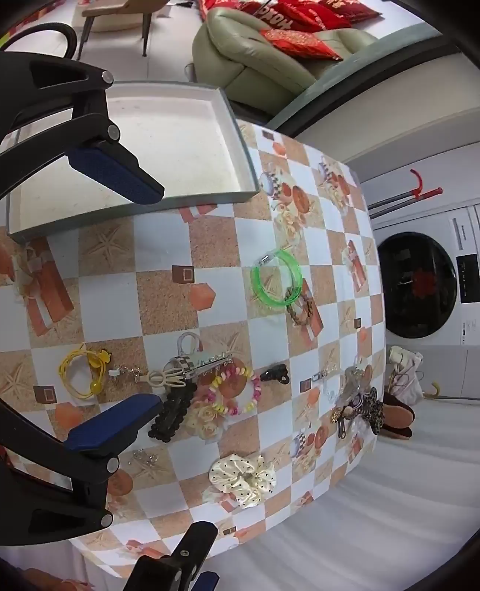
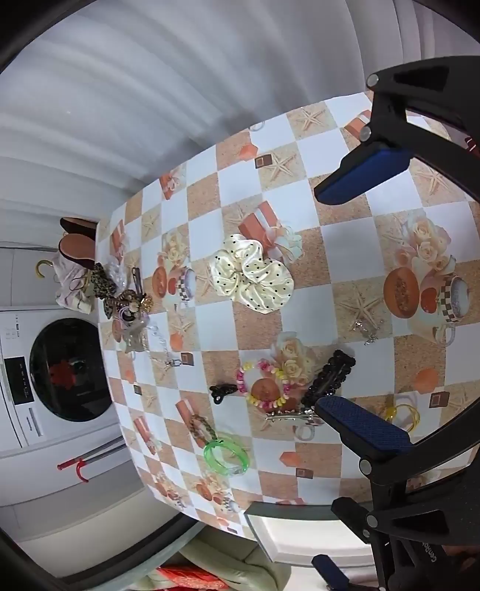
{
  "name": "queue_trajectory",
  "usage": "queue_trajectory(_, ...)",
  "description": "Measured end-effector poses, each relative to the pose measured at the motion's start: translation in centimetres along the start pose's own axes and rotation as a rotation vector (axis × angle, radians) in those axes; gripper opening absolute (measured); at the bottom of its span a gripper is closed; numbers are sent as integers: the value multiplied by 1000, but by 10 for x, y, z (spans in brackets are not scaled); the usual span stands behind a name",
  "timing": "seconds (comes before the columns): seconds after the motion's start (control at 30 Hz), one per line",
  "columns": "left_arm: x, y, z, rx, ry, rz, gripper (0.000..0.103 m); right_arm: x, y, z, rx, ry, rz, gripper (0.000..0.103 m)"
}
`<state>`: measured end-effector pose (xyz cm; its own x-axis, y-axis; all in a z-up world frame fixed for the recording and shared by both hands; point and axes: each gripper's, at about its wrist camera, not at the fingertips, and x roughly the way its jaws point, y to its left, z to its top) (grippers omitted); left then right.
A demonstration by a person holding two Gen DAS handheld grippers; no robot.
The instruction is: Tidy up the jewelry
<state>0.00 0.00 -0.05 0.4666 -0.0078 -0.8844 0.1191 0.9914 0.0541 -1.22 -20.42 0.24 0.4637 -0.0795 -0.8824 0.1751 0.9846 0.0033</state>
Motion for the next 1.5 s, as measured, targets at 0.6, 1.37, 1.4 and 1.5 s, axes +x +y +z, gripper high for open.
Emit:
queue_trajectory(0.6, 13, 14, -7, -79, 84, 8, 103, 1, 7, -1, -20, -18, -32, 103)
queue_trajectory(1.37, 15, 15, -8, -88, 102, 14, 103, 0, 5, -2, -23, -18, -29, 103)
queue_trajectory(1.4, 15, 15, -8, -87, 102, 16, 103, 0, 6, -3, -22, -18, -28, 103)
queue_trajectory(1.5, 15, 15, -8, -88, 102, 14, 103, -1, 5, -3, -19, -18, -26, 103)
